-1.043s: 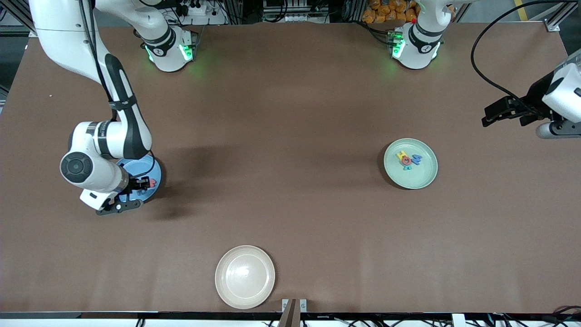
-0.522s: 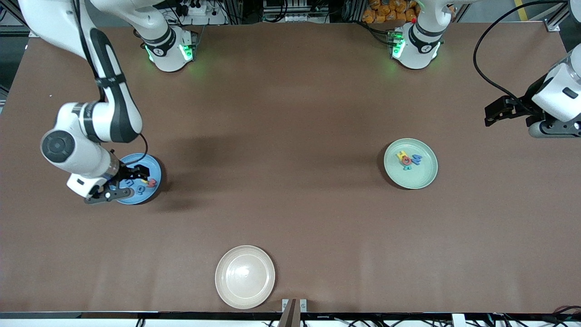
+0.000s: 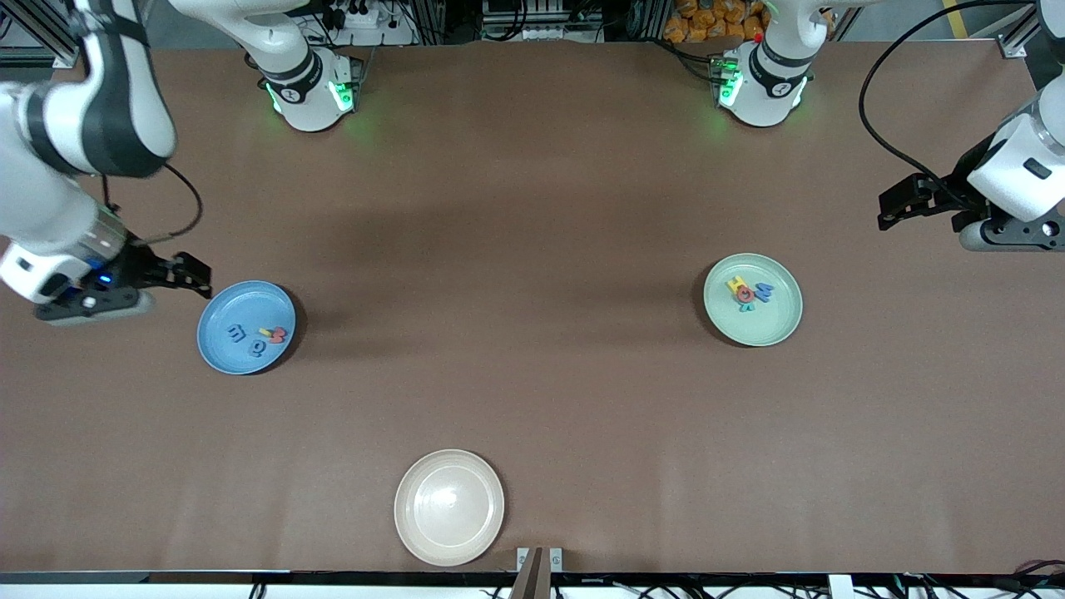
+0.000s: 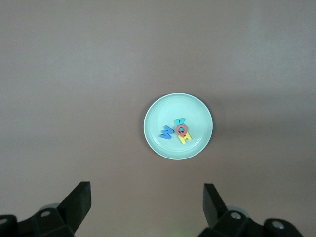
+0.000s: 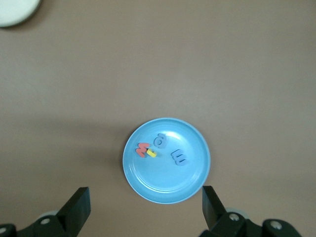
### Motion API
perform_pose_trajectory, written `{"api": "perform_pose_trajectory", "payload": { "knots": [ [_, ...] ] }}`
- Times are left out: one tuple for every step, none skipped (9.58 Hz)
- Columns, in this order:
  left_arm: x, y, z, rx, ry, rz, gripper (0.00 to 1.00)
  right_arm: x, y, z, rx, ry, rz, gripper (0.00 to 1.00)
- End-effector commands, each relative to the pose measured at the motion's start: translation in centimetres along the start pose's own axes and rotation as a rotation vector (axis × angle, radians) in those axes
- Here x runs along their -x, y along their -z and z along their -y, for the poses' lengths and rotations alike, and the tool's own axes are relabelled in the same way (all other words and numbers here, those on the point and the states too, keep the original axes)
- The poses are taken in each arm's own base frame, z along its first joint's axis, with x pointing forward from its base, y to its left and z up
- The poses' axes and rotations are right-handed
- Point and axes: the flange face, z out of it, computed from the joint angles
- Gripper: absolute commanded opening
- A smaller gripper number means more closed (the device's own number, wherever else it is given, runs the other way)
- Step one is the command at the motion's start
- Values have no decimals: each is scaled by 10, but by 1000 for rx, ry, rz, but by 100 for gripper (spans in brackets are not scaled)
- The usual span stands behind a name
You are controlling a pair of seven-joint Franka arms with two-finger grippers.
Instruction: Sort upper and lower case letters into plates
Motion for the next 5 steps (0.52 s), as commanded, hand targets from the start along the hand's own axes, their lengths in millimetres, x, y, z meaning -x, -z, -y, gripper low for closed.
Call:
{"api": "perform_pose_trajectory", "payload": {
  "knots": [
    [2,9,-3,17,11,5,100,-9,64,-19,9,-26,-16,100],
    [3,9,-1,17,14,8,100,-8,91,-21,5,-32,-22,100],
    [3,9,-1,17,14,11,100,-4,120,-22,2,-43,-2,100],
    [4,8,-1,17,14,17,100,0,147,-22,0,-58,8,100],
    [4,8,-1,16,14,23,100,3,161,-22,5,-61,14,100]
  ]
}}
